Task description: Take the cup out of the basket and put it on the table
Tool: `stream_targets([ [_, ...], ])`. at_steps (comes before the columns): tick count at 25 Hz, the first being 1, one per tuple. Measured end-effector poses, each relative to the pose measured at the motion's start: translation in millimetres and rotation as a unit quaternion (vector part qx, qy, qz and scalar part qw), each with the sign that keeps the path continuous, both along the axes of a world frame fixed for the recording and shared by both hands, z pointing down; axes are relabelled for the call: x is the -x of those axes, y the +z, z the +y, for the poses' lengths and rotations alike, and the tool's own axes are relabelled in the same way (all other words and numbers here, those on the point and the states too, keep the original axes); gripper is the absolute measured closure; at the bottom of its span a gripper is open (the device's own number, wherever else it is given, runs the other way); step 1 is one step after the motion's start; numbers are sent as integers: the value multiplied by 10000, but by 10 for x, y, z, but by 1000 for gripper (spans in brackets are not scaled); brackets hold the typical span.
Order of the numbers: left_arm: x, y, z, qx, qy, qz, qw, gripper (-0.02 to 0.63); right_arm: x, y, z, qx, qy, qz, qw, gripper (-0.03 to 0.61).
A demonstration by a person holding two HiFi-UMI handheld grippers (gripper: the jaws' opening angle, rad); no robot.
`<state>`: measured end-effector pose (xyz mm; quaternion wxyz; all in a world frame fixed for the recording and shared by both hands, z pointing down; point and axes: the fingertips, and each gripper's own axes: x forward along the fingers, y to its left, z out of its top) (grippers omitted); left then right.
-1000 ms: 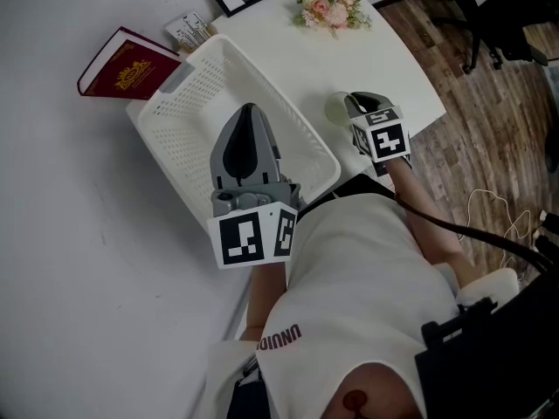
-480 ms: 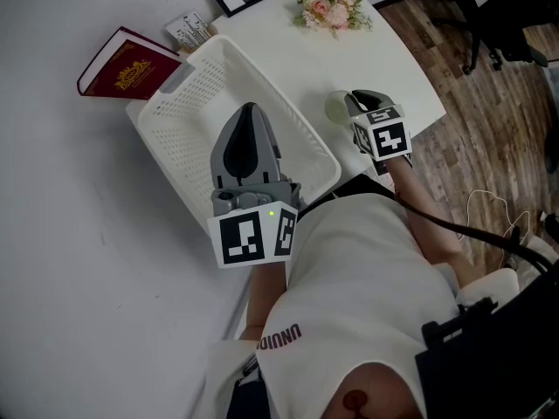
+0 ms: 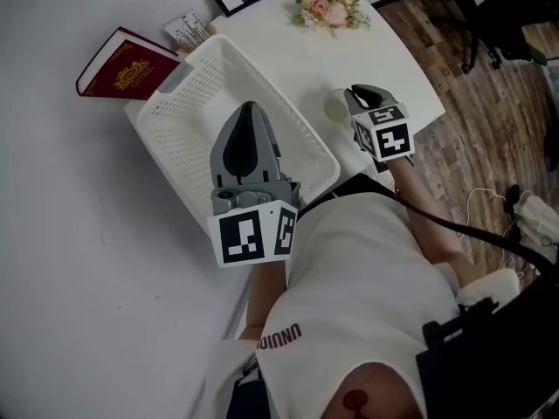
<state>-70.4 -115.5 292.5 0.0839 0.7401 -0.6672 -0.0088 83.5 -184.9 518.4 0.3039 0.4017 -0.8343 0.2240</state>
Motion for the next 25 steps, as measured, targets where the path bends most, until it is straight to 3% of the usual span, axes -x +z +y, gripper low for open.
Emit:
stream_targets([
  [15, -37, -21, 32, -45, 27, 2, 10000, 601, -50, -669, -197, -1214, 211, -176, 9922, 535],
  [25, -43, -24, 61, -70, 29, -1, 10000, 601, -46, -1217, -240, -2057, 360, -565, 9763, 558],
])
